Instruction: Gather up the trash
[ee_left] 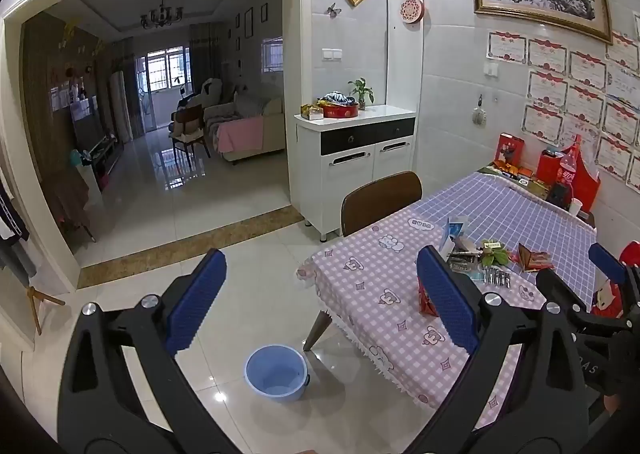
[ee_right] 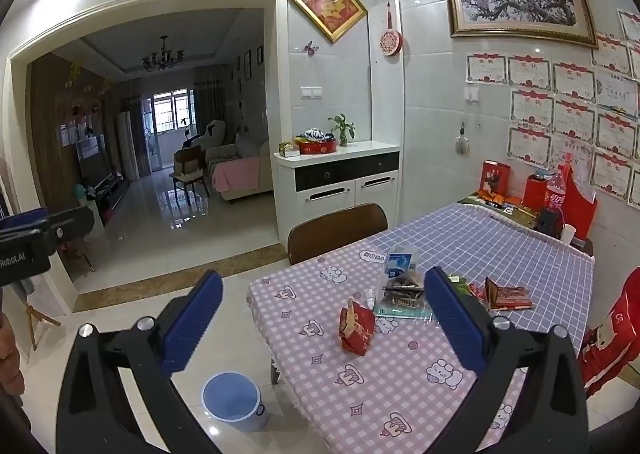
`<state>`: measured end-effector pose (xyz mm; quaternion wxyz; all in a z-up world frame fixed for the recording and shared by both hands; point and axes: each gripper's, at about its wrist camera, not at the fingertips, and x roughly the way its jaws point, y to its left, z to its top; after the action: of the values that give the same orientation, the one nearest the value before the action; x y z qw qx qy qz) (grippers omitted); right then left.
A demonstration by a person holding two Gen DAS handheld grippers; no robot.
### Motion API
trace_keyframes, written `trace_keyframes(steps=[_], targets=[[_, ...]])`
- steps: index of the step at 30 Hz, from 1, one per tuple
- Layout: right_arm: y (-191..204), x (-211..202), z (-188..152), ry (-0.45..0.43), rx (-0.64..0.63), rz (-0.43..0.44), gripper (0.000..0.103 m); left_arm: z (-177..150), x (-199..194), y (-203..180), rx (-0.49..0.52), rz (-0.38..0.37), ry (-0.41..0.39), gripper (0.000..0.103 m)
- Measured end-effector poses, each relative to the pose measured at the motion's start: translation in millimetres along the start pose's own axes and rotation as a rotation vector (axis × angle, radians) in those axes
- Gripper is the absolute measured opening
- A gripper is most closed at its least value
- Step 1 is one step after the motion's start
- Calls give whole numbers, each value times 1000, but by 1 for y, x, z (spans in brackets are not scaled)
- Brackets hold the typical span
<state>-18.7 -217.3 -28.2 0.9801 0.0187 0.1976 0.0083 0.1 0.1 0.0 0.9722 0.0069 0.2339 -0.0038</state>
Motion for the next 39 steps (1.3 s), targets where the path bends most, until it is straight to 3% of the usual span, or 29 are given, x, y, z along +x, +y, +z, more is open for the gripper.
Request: trace_keyframes(steps=[39], targets=[[7, 17, -2, 19, 8, 0, 99, -7, 16, 0, 10, -16, 11, 94]])
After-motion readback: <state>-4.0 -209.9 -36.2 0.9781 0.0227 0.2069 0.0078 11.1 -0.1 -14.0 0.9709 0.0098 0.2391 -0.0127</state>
